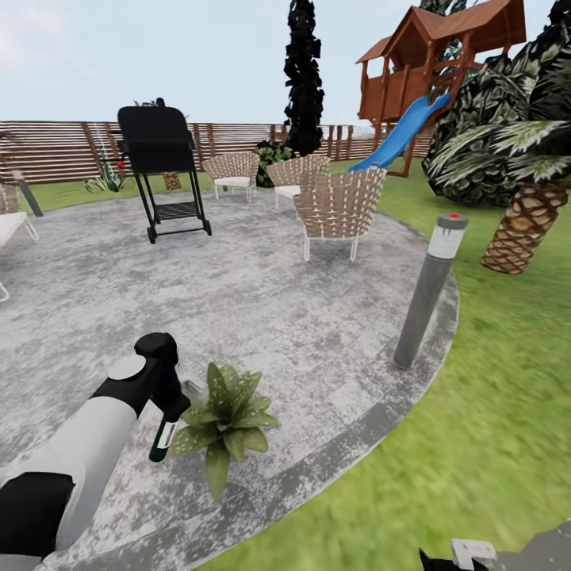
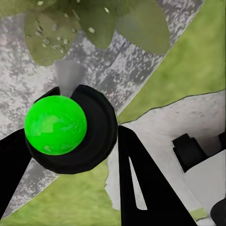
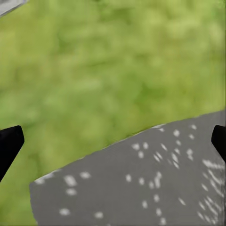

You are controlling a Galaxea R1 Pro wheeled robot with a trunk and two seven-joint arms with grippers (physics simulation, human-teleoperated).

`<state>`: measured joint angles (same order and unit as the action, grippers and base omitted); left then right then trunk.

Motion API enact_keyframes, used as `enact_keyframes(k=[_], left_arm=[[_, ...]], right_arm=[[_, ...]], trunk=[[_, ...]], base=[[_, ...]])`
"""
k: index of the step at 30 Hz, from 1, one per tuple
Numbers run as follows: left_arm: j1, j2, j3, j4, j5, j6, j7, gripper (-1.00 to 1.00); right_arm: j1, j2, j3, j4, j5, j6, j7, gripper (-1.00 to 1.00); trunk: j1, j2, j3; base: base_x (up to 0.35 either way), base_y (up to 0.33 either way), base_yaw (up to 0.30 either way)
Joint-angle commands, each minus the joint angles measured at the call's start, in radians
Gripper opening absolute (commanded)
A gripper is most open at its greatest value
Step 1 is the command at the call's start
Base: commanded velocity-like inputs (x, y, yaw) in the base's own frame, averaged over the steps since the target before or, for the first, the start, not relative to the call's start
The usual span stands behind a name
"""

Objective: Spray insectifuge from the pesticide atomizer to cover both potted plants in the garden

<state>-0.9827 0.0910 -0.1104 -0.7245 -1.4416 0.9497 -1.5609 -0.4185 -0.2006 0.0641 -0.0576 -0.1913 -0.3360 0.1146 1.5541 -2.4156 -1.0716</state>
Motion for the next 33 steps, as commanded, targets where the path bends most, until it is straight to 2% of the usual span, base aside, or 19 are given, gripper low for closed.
enact_keyframes(k=[1,6,19,27,33], left_arm=[[-0.009,0.000,-0.004,0.005,-0.007,0.009,-0.010,-1.00],[-0.022,0.000,-0.005,0.054,-0.008,0.005,-0.010,-1.00],[-0.020,0.000,-0.005,0.060,-0.011,0.009,-0.010,-1.00],[-0.014,0.001,-0.006,0.059,-0.014,0.015,-0.010,-1.00],[-0.016,0.004,-0.005,0.056,-0.039,0.017,-0.010,-1.00]], right_arm=[[0.000,0.000,0.006,0.001,-0.011,-0.003,0.005,1.00],[0.000,-0.001,0.006,0.001,-0.011,-0.003,0.006,1.00],[0.000,-0.002,0.006,0.000,-0.011,-0.003,0.006,1.00],[0.000,-0.002,0.006,0.000,-0.011,-0.003,0.006,1.00],[0.000,0.000,0.006,-0.001,-0.011,-0.003,0.007,1.00]], trunk=[[0.000,0.000,-0.001],[0.000,0.000,-0.001],[0.000,0.000,-0.001],[0.000,0.000,-0.001],[0.000,0.000,-0.001]], base=[[0.000,-0.272,0.277],[0.000,-0.272,0.278],[0.000,-0.269,0.271],[0.000,-0.273,0.045],[-0.026,-0.222,0.104]])
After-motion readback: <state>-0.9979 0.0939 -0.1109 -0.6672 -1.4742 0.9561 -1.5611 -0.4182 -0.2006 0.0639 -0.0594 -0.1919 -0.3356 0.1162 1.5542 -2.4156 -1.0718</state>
